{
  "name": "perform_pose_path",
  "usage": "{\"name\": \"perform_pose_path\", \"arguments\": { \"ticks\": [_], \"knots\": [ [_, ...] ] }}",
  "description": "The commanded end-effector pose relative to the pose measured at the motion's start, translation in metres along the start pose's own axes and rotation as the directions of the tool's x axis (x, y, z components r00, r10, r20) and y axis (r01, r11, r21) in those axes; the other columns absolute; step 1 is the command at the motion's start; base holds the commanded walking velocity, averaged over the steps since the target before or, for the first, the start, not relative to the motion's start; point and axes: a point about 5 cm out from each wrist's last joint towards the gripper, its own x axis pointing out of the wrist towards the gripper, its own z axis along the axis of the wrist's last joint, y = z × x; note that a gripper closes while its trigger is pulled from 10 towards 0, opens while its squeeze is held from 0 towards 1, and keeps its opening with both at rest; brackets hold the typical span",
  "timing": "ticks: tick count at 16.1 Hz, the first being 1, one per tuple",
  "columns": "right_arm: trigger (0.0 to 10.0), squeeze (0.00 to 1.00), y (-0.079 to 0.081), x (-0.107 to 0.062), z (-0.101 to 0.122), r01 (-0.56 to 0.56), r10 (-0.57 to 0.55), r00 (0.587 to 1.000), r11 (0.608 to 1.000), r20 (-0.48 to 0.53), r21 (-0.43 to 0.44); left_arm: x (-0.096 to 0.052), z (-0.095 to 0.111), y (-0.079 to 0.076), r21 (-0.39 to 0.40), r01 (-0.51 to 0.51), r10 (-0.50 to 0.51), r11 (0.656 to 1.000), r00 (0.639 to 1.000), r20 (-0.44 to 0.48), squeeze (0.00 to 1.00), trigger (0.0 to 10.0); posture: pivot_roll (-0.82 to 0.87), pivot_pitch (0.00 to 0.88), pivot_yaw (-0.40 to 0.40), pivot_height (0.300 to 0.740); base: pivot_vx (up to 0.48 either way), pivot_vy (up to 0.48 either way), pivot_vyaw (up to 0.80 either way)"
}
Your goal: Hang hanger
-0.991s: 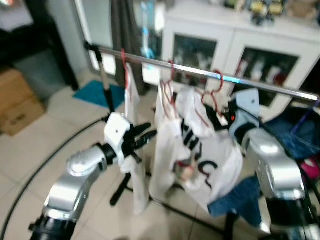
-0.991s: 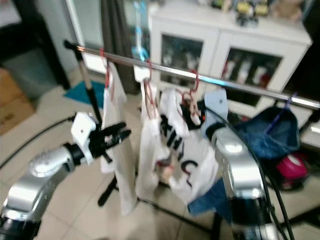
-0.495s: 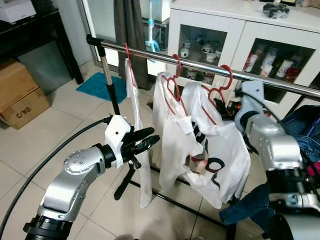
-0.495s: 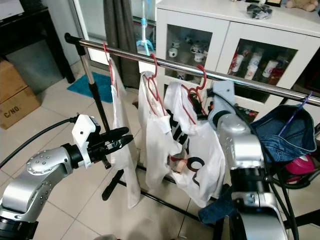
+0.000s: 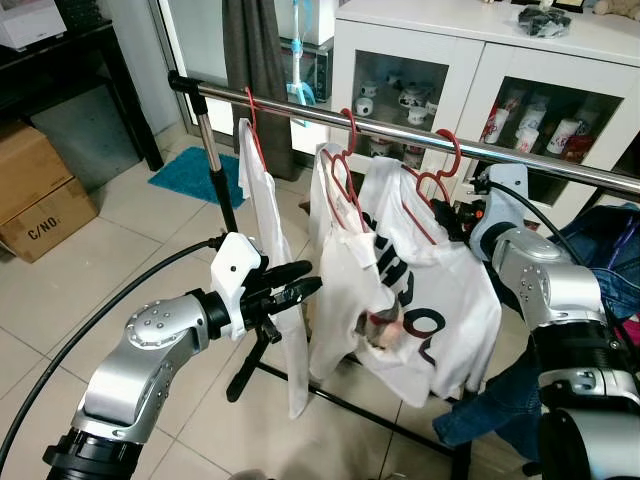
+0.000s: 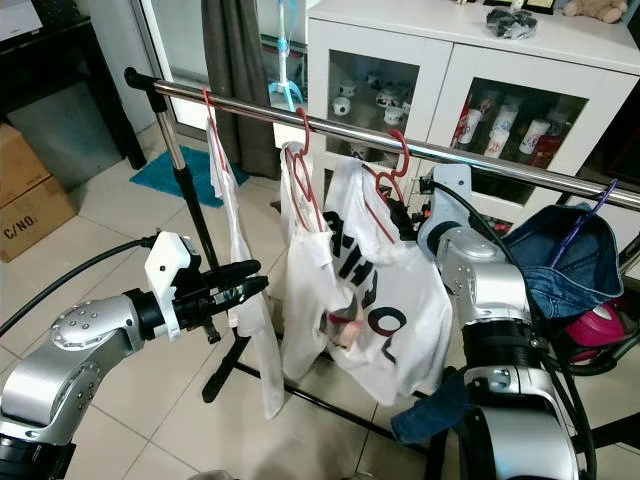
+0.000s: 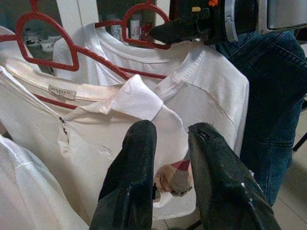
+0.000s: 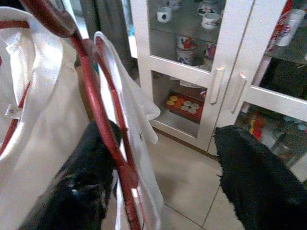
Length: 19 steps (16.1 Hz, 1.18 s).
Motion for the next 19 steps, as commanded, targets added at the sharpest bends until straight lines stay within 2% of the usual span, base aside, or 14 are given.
{"name": "perform_pose_path", "arguments": {
  "ticks": [1, 10, 17, 19],
  "knots": [
    [0.0, 0.0, -0.0007, 0.001, 0.0067, -0.007, 0.007, 1.0, 1.0, 0.027, 0.022, 0.0014, 0.0021, -0.0007, 0.008, 0.017, -0.017, 1.0, 1.0, -0.003, 0.0, 10.0, 0.01, 0.0, 0.01, 0.74, 0.0, 0.0, 0.0],
    [0.0, 0.0, 0.0015, 0.0029, 0.0054, -0.058, 0.057, 0.998, 0.997, 0.039, 0.044, 0.0023, 0.0, -0.0029, 0.01, 0.012, -0.012, 1.0, 1.0, 0.003, 0.0, 10.0, 0.01, 0.0, 0.007, 0.74, 0.0, 0.0, 0.0],
    [0.0, 0.0, 0.0043, 0.0044, 0.0037, -0.074, 0.072, 0.997, 0.996, 0.035, 0.044, 0.0039, 0.0014, 0.0012, 0.012, -0.02, 0.02, 1.0, 1.0, 0.001, 0.0, 10.0, 0.01, 0.0, 0.004, 0.74, 0.0, 0.0, 0.0],
    [0.0, 0.0, 0.0037, 0.0006, 0.012, -0.045, 0.041, 0.994, 0.998, 0.106, 0.032, 0.0057, -0.0025, 0.0055, 0.045, -0.082, 0.084, 0.996, 0.996, -0.032, 0.0, 10.0, 0.01, 0.0, 0.005, 0.74, 0.0, 0.0, 0.0]
  ]
}}
